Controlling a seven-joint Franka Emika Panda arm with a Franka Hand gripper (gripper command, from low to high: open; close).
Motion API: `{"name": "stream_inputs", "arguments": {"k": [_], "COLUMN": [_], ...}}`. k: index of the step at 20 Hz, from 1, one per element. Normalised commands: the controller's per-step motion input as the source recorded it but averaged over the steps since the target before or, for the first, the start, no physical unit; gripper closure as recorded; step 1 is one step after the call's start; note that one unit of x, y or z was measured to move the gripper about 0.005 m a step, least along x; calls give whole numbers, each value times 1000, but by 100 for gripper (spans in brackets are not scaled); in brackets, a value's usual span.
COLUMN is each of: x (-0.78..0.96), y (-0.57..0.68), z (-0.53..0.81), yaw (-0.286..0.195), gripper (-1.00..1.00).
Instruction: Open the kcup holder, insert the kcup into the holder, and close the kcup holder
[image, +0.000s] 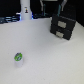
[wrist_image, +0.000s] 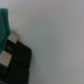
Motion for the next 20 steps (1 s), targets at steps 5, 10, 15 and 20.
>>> {"name": "stream_inputs", "arguments": {"k": [5,10,15,20], "x": [-262,-302,-328,-244], "y": [687,677,638,512], "z": [5,2,-60,-218], "yaw": [-190,-173,-158,-136], "gripper": [-100,-100,-100,-100]}}
